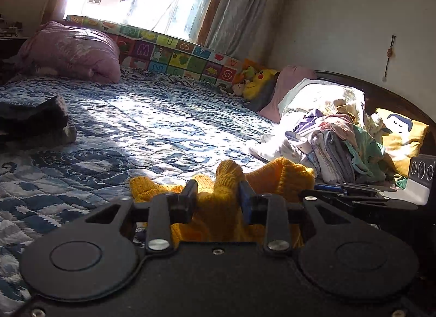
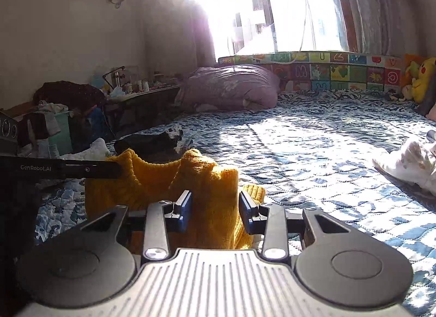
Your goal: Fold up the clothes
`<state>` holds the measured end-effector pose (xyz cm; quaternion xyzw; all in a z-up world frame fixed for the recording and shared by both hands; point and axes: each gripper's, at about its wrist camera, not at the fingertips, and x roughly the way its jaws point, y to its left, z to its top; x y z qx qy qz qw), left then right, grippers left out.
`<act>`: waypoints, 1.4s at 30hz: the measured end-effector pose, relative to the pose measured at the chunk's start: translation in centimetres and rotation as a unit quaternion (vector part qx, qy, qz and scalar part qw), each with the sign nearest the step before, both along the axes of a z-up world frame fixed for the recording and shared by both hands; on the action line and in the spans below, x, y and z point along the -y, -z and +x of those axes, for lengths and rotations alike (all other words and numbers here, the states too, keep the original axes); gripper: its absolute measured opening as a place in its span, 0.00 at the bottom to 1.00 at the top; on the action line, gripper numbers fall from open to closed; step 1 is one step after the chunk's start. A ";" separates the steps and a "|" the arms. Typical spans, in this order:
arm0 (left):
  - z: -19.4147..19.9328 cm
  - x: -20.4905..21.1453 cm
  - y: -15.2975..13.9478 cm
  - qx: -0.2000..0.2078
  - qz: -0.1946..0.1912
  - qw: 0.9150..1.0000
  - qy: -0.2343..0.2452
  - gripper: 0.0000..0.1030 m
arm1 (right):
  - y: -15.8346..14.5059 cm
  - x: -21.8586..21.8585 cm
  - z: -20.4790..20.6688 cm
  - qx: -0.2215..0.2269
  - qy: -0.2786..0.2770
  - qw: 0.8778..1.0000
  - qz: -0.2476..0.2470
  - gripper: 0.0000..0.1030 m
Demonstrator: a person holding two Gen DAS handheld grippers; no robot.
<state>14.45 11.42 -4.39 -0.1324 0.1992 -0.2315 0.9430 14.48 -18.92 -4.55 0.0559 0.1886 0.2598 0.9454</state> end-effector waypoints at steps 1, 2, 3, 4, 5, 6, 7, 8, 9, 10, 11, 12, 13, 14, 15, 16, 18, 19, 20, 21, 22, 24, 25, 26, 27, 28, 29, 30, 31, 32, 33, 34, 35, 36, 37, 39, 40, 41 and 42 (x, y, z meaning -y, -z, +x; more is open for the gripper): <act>0.3 -0.3 0.8 -0.019 -0.024 1.000 -0.008 0.35 | 1.0 0.1 0.2 -0.011 0.003 1.000 0.012 0.40; 0.5 -0.8 1.6 -0.036 -0.045 0.998 -0.016 0.41 | 2.1 0.1 0.2 -0.020 0.004 1.000 0.021 0.40; 0.3 -1.1 2.1 -0.042 -0.051 0.998 -0.016 0.52 | 3.1 -0.1 0.1 -0.024 0.005 1.000 0.020 0.40; 0.1 -1.4 2.5 -0.048 -0.056 0.997 -0.017 0.56 | 4.1 -0.2 0.0 -0.027 0.007 0.999 0.017 0.40; -0.3 -1.9 3.0 -0.057 -0.064 0.996 -0.010 0.57 | 4.9 -0.2 -0.1 -0.036 0.007 0.999 0.024 0.40; -0.7 -2.4 3.3 -0.068 -0.079 0.995 -0.003 0.60 | 5.7 -0.1 -0.1 -0.046 0.008 0.998 0.033 0.40; -1.0 -2.9 3.6 -0.079 -0.094 0.992 0.005 0.63 | 6.5 0.2 -0.3 -0.055 0.010 0.997 0.053 0.40; -1.4 -3.3 3.7 -0.083 -0.105 0.991 0.021 0.64 | 6.8 0.4 -0.4 -0.057 0.009 0.996 0.066 0.39; -1.7 -3.3 3.5 -0.078 -0.103 0.991 0.031 0.65 | 7.1 0.7 -0.6 -0.059 0.007 0.995 0.077 0.37; -2.0 -3.3 3.3 -0.074 -0.101 0.991 0.040 0.66 | 7.4 0.9 -0.8 -0.060 0.005 0.994 0.088 0.30; -2.0 -3.3 3.1 -0.073 -0.099 0.991 0.047 0.66 | 7.4 0.9 -0.9 -0.057 0.005 0.994 0.089 0.26; -1.9 -3.3 3.1 -0.075 -0.100 0.991 0.052 0.67 | 7.3 1.0 -0.9 -0.056 0.004 0.994 0.091 0.23; -2.0 -3.3 3.1 -0.075 -0.098 0.991 0.058 0.67 | 7.1 1.3 -0.6 -0.056 0.008 0.993 0.100 0.19; -2.2 -3.4 3.1 -0.073 -0.094 0.991 0.060 0.67 | 7.0 1.6 -0.5 -0.058 0.012 0.992 0.111 0.18; -2.5 -3.4 2.9 -0.069 -0.087 0.992 0.064 0.68 | 7.0 1.9 -0.2 -0.061 0.021 0.990 0.123 0.18; -2.7 -3.5 2.9 -0.062 -0.081 0.993 0.064 0.68 | 7.0 2.2 0.0 -0.064 0.029 0.988 0.136 0.17; -3.1 -3.6 2.7 -0.047 -0.075 0.994 0.060 0.68 | 6.8 2.6 0.6 -0.066 0.040 0.985 0.154 0.17; -3.2 -3.6 2.6 -0.040 -0.078 0.994 0.058 0.68 | 6.7 2.6 0.9 -0.066 0.040 0.984 0.158 0.17; -2.8 -3.2 2.6 -0.038 -0.076 0.995 0.056 0.68 | 6.6 2.7 1.2 -0.066 0.041 0.984 0.163 0.17; -2.2 -2.8 2.7 -0.037 -0.067 0.996 0.053 0.65 | 6.5 2.6 1.4 -0.065 0.039 0.983 0.167 0.17; -1.7 -2.4 2.7 -0.036 -0.059 0.996 0.050 0.42 | 6.3 2.3 1.6 -0.061 0.036 0.983 0.168 0.17; -0.6 -1.6 2.8 -0.034 -0.043 0.998 0.044 0.20 | 5.8 1.8 2.1 -0.052 0.031 0.984 0.167 0.15; 0.6 -2.0 3.0 -0.046 -0.069 0.996 0.040 0.19 | 5.6 1.7 2.6 -0.048 0.032 0.984 0.169 0.15; 1.7 -2.7 3.2 -0.057 -0.101 0.992 0.039 0.18 | 5.3 1.6 3.1 -0.045 0.034 0.984 0.171 0.14; 2.9 -3.4 3.4 -0.069 -0.136 0.987 0.043 0.18 | 5.1 1.7 3.8 -0.043 0.035 0.983 0.177 0.14; 4.1 -4.0 3.6 -0.082 -0.166 0.981 0.054 0.18 | 4.8 1.8 4.5 -0.041 0.036 0.981 0.184 0.14; 5.5 -4.4 3.8 -0.093 -0.189 0.976 0.061 0.18 | 4.4 1.8 5.3 -0.036 0.038 0.981 0.185 0.14; 6.9 -4.8 3.9 -0.104 -0.213 0.969 0.068 0.18 | 4.1 1.7 6.2 -0.031 0.038 0.982 0.184 0.14; 8.3 -5.2 4.1 -0.115 -0.236 0.962 0.075 0.18 | 3.8 1.6 7.0 -0.026 0.038 0.982 0.184 0.13; 9.5 -5.8 4.5 -0.127 -0.265 0.952 0.083 0.18 | 3.6 1.5 7.8 -0.021 0.038 0.982 0.183 0.14; 10.5 -6.2 5.0 -0.135 -0.291 0.943 0.088 0.18 | 3.6 1.6 8.9 -0.027 0.034 0.981 0.189 0.14; 12.1 -6.7 5.8 -0.146 -0.320 0.932 0.092 0.18 | 4.0 1.7 10.0 -0.037 0.033 0.978 0.201 0.13; 13.1 -6.9 6.6 -0.160 -0.332 0.925 0.093 0.18 | 4.4 1.9 11.1 -0.047 0.032 0.975 0.213 0.13; 14.2 -7.1 7.4 -0.174 -0.343 0.918 0.093 0.18 | 5.0 2.2 12.1 -0.064 0.028 0.972 0.226 0.14; 15.3 -7.2 8.2 -0.187 -0.354 0.911 0.094 0.18 | 5.6 2.4 13.2 -0.081 0.024 0.967 0.240 0.14; 16.5 -7.4 9.4 -0.208 -0.351 0.909 0.088 0.18 | 7.8 3.1 15.1 -0.126 0.018 0.950 0.285 0.14; 17.0 -7.4 9.7 -0.212 -0.355 0.906 0.090 0.18 | 8.9 3.5 15.8 -0.148 0.015 0.939 0.310 0.14; 17.4 -7.5 10.0 -0.217 -0.358 0.904 0.092 0.18 | 10.1 3.9 16.5 -0.170 0.013 0.927 0.335 0.14; 17.8 -7.5 9.9 -0.215 -0.358 0.904 0.094 0.18 | 10.9 4.2 16.9 -0.184 0.009 0.917 0.354 0.14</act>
